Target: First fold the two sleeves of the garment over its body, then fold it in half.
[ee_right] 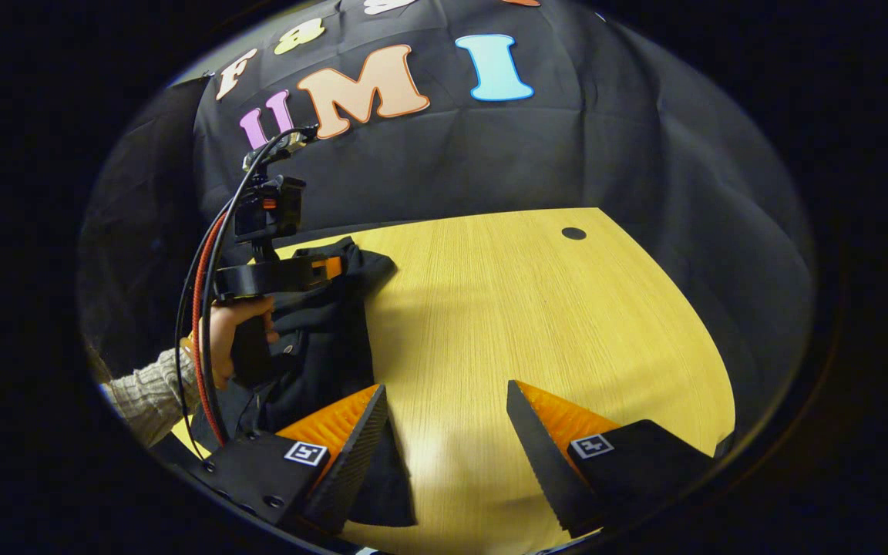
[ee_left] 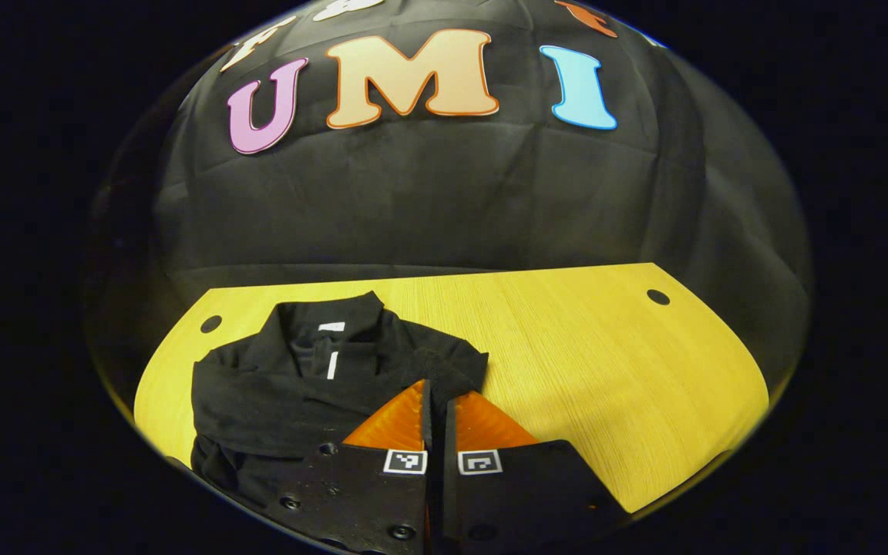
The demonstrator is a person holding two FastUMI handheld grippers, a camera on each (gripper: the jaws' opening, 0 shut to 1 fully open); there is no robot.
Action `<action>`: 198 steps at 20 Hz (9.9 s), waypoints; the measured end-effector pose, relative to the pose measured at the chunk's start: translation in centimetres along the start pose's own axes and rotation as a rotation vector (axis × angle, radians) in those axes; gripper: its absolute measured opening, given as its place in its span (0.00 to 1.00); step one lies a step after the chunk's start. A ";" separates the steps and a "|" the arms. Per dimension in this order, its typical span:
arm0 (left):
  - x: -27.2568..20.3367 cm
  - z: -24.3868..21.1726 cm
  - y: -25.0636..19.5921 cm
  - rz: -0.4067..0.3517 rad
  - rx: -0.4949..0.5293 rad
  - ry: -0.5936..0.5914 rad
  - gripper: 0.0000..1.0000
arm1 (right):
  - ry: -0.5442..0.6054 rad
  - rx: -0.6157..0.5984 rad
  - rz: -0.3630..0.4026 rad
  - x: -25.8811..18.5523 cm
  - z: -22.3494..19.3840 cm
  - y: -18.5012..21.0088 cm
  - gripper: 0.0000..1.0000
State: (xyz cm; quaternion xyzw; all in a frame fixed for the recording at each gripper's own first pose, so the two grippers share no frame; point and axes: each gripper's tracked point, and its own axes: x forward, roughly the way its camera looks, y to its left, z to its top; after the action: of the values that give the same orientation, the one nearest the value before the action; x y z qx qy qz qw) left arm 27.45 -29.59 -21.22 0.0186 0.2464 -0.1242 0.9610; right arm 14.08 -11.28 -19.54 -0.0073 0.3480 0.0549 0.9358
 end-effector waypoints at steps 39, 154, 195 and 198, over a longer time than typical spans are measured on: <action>-27.4 -10.1 25.4 0.381 -0.079 -0.023 0.94 | 0.136 -0.227 0.160 -1.7 -9.6 10.4 0.94; -3.2 6.9 31.1 0.207 -0.216 -0.134 0.00 | -0.218 -0.275 -0.003 19.3 26.7 17.6 0.03; -15.0 15.2 31.4 0.256 -0.096 -0.386 0.95 | -0.486 -0.144 0.002 4.3 29.3 18.3 0.98; -18.7 15.5 30.7 0.261 -0.070 -0.438 0.95 | -0.572 -0.197 -0.029 0.2 28.1 18.5 0.96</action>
State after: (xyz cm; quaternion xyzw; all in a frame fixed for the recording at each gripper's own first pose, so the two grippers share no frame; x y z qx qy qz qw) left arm 26.47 2.89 0.53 -0.0103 0.0321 0.0082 0.9994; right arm 30.50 8.57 2.06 -0.0871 0.0630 0.0750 0.9914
